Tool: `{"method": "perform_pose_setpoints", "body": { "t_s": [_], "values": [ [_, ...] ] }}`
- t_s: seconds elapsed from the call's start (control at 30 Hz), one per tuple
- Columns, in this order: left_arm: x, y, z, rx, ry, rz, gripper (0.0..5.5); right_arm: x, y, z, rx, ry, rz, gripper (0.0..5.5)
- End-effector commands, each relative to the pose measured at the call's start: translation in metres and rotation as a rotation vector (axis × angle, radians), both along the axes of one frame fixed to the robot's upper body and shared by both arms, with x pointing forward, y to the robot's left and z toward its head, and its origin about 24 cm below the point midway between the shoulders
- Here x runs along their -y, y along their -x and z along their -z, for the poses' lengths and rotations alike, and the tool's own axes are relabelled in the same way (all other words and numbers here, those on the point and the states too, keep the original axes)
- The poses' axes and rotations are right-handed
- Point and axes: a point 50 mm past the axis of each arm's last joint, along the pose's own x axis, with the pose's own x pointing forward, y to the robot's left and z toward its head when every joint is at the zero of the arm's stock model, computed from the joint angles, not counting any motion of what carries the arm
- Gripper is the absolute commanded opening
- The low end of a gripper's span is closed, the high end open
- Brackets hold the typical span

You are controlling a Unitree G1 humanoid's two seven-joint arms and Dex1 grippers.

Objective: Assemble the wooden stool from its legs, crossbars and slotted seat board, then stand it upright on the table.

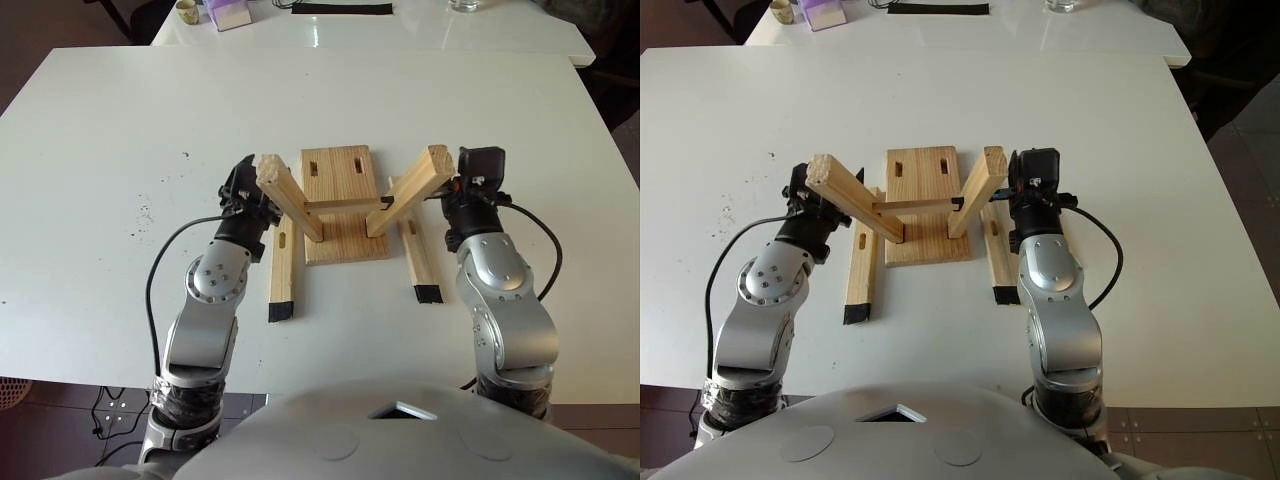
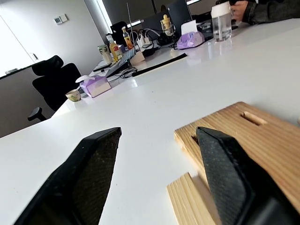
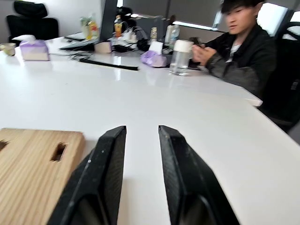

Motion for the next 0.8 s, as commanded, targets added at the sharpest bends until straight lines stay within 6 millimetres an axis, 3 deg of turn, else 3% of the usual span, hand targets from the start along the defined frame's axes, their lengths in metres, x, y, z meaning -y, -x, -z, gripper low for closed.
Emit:
{"method": "perform_pose_setpoints", "body": {
  "t_s": [0.03,0.17,0.33,0.53,0.7,0.8],
  "values": [
    [-0.016,0.001,0.015,-0.029,-0.018,-0.017,2.99,0.014,-0.004,0.008,-0.006,0.05,-0.037,1.24],
    [-0.018,0.006,0.029,-0.062,-0.014,0.042,2.99,0.024,-0.015,0.026,-0.03,0.073,-0.087,1.24],
    [-0.013,0.009,0.061,-0.113,-0.033,0.066,2.99,0.01,-0.032,0.064,-0.086,0.028,-0.194,1.24],
    [-0.001,0.0,0.063,-0.066,0.014,0.056,2.99,0.008,-0.049,0.094,-0.107,0.115,-0.27,1.24],
    [-0.002,-0.004,0.077,-0.1,-0.101,0.081,2.99,0.009,-0.046,0.115,-0.192,0.142,-0.344,1.24],
    [-0.02,-0.011,0.095,-0.177,-0.178,0.062,2.99,0.021,-0.04,0.127,-0.23,0.212,-0.367,1.24]
  ]
}}
